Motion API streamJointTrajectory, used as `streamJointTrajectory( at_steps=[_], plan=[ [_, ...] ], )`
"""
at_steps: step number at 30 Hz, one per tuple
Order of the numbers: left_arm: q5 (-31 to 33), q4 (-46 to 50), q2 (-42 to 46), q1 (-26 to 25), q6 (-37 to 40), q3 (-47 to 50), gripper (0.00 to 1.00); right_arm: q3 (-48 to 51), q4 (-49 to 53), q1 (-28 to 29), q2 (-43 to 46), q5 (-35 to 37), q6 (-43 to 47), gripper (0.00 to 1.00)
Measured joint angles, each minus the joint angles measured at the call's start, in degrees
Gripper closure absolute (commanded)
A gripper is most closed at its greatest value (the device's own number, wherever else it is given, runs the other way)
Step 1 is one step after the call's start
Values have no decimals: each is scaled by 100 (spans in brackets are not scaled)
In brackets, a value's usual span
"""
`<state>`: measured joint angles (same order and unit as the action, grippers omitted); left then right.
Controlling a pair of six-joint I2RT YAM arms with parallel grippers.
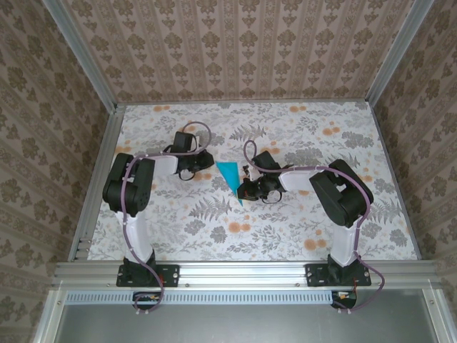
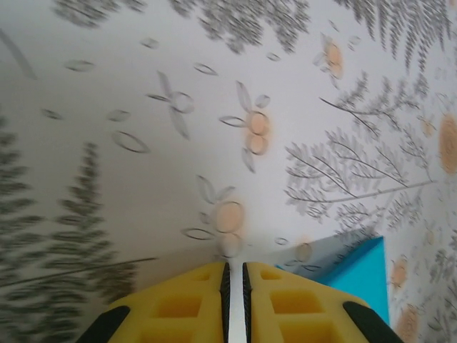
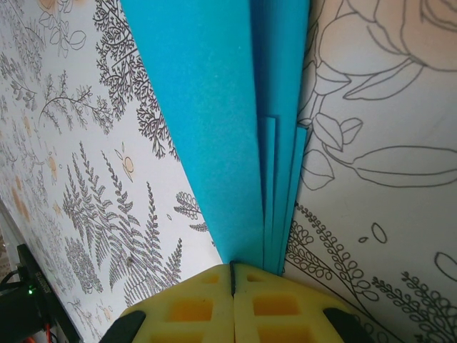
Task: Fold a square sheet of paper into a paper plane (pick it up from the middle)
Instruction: Fold the wing for the fifth time at the center of the table.
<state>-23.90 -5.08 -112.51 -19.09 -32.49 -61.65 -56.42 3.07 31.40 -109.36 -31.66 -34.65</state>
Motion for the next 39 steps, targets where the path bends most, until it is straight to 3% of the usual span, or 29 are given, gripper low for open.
streamJointTrajectory(
  at_steps=[9,17,21,39],
  plan=[
    [109,50,1180,-127,-83,785,84,0,4,0,2,0,-2,95],
    [31,-356,1467,-1320,-483,1333,85,-4,17,0,2,2,-2,95],
    [37,-468,1268,-1628,-612,1331,85,-4,20,0,2,2,-2,95],
    [55,271,612,-1580,-728,721,86,-44,129,7,2,85,9,95]
  ],
)
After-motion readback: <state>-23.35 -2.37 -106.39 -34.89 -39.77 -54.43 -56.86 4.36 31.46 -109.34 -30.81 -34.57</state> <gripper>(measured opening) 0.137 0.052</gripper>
